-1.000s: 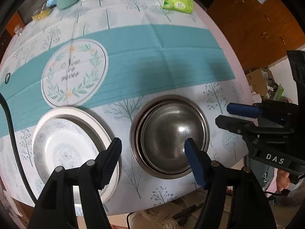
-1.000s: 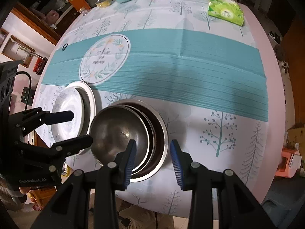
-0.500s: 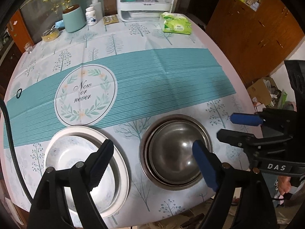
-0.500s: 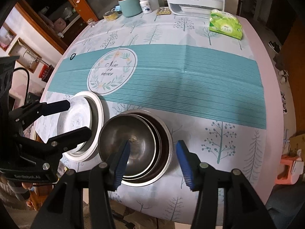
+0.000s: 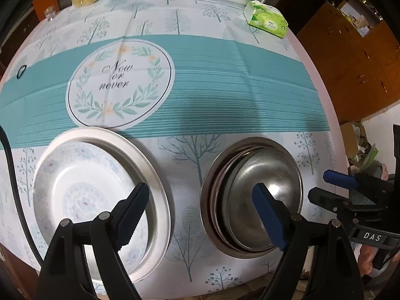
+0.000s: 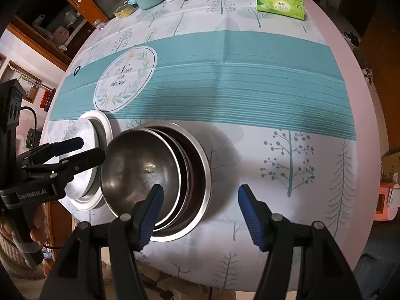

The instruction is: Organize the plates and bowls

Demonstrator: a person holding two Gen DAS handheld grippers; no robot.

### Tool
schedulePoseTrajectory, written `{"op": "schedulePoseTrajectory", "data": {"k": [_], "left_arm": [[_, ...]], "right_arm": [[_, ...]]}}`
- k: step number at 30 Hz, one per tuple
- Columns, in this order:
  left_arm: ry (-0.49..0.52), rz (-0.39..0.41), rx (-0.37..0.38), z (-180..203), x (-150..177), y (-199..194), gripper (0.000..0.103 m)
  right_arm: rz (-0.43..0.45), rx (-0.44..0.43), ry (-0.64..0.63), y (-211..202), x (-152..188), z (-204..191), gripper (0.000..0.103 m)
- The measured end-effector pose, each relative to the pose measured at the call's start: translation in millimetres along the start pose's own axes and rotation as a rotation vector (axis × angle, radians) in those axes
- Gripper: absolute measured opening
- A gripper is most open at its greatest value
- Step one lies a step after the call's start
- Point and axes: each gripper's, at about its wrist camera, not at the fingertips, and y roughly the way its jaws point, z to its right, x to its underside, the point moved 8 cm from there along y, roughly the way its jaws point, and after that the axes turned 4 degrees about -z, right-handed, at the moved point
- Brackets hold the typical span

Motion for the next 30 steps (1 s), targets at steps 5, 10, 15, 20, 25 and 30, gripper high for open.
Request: {"op": "schedulePoseTrajectory", "data": {"k": [5,10,15,20,25,30], "left_arm": [[0.0,-0.024,0.016,-2,1,10,0.084],[0.007,-0.042,0.029,-1,3,15,0.084],[-0.003,-0.062,0.072,-2,4,20,0.084],[-0.023,-0.085,0.14,-5,4,25,0.083],[-0.041,-0.109,0.181,-9,3,31,0.079],[-0.049,-0.141,0.231,-10,3,38,0.066]], "right_arm": [[-0.015,-0.012,0.015,9,2,-1,0.062],[-0.024,-0.012,0.012,14,2,-2,0.062],[-0.024,-0.007,0.019,17,2,-3,0.062],[-0.03,-0.008,0.03,20,2,-3,0.062],[-0.035,-0.01,0.039,24,2,-3,0.062],[-0.041,-0.018,0.049,25,3,-3,0.062]]}}
